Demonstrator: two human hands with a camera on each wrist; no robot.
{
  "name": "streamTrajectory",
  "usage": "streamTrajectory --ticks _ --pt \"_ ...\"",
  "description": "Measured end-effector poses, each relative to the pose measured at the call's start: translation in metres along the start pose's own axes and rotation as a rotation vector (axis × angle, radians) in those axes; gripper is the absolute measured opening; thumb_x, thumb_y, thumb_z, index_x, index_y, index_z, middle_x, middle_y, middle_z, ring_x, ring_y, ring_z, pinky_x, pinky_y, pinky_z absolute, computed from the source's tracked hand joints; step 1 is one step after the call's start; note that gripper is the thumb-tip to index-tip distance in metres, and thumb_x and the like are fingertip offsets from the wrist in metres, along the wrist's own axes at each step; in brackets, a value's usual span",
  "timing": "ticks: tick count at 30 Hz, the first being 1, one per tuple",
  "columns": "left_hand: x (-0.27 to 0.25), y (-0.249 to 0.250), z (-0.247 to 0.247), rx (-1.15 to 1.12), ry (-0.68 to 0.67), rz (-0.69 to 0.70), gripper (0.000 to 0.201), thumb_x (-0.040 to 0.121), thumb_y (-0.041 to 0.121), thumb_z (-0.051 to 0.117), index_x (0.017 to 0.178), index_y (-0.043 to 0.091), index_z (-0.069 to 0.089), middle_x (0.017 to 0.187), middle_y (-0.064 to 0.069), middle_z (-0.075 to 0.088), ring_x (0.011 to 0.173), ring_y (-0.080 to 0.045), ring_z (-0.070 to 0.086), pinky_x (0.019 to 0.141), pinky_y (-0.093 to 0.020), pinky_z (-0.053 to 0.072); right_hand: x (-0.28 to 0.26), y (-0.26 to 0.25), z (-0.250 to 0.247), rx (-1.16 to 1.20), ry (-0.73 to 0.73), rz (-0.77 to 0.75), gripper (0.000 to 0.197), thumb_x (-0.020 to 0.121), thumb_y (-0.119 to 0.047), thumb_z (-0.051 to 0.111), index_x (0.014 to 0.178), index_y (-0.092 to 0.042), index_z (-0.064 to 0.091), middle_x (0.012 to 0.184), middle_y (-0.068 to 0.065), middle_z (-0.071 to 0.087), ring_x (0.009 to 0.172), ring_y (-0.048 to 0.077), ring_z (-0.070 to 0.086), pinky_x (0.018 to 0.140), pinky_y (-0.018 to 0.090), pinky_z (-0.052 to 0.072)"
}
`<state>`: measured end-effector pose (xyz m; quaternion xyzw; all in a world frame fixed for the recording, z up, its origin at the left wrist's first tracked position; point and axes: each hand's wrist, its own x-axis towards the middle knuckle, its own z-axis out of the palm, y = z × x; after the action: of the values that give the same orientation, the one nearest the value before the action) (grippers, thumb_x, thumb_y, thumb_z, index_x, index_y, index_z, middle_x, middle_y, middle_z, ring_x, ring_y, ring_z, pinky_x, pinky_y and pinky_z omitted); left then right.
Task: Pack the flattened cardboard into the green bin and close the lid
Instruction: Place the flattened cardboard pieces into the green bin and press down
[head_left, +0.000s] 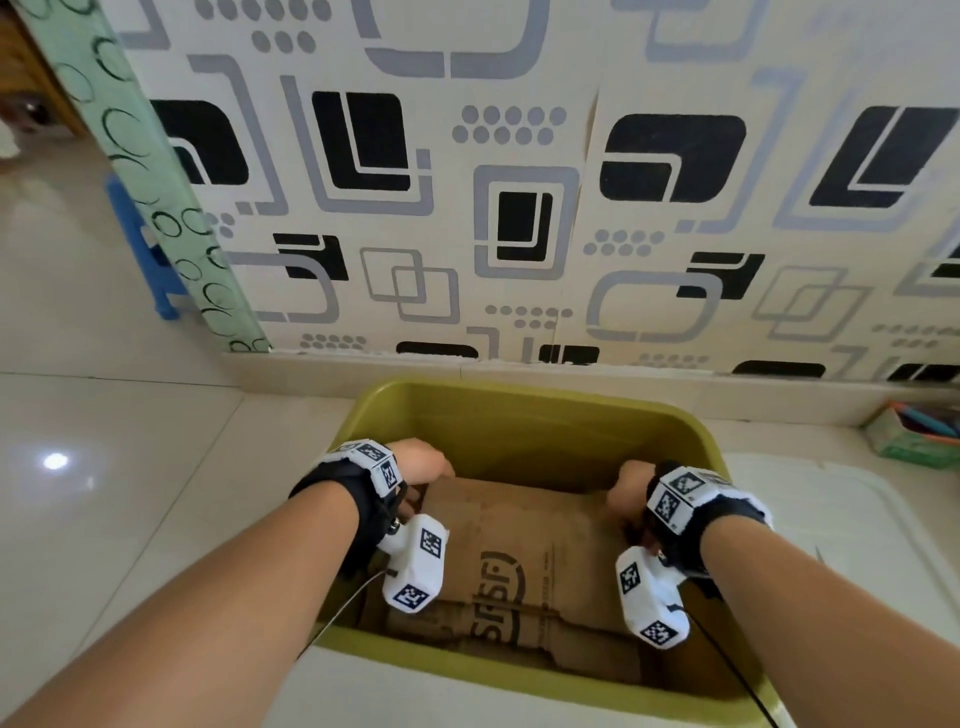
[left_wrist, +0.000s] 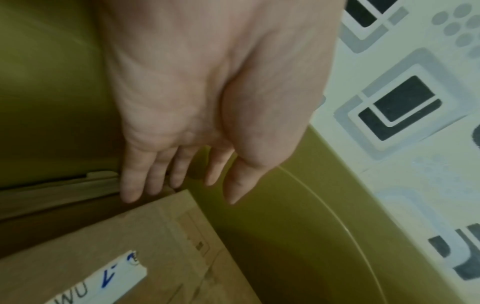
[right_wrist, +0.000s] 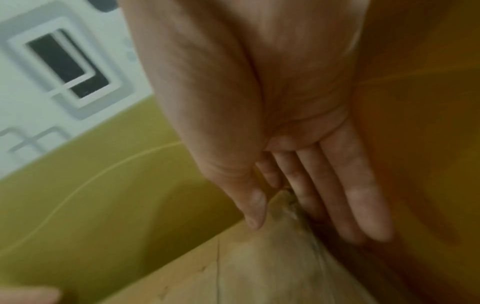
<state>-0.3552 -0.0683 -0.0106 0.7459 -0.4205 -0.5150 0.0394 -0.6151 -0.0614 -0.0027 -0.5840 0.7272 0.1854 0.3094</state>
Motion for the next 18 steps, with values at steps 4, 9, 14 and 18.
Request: streamTrajectory --ticks 4,9,14,18 --pt "-0.006 0.012 -0.005 -0.131 0.073 0.046 0.015 0.099 0.018 0.055 0.106 0.005 0.055 0.095 -0.010 0.059 0.080 -0.024 0.060 0.072 -0.038 0.057 0.000 -0.008 -0.013 0.088 -0.032 -0.037 0.022 0.099 -0.026 0.059 0.088 -0.008 0.066 0.102 0.015 0.074 0.074 0.025 0.065 0.063 0.032 0.050" --pt "-0.005 0.008 0.013 -0.070 -0.099 0.004 0.022 0.099 0.026 0.053 0.095 0.009 0.066 0.092 -0.005 0.068 0.082 -0.024 0.067 0.096 -0.046 0.057 0.001 -0.018 0.000 0.151 -0.287 -0.105 0.024 0.098 -0.031 0.064 0.083 -0.013 0.073 0.092 0.005 0.079 0.061 0.015 0.067 0.051 0.022 0.052" --pt "0.007 0.003 0.024 -0.046 -0.196 -0.063 0.027 0.100 0.031 0.048 0.114 0.014 0.063 0.111 -0.006 0.071 0.096 -0.028 0.068 0.069 -0.034 0.052 0.011 -0.017 0.015 0.112 -0.376 -0.074 0.032 0.097 -0.032 0.064 0.072 -0.015 0.074 0.083 0.000 0.078 0.063 0.017 0.063 0.061 0.029 0.051" --pt "0.021 -0.006 0.026 -0.135 -0.174 -0.094 0.018 0.096 0.029 0.055 0.098 0.016 0.067 0.096 -0.006 0.072 0.079 -0.023 0.070 0.060 -0.031 0.055 0.016 -0.014 0.019 0.138 -0.364 -0.040 0.034 0.094 -0.035 0.067 0.067 -0.015 0.073 0.074 0.002 0.073 0.062 0.020 0.062 0.068 0.032 0.052"
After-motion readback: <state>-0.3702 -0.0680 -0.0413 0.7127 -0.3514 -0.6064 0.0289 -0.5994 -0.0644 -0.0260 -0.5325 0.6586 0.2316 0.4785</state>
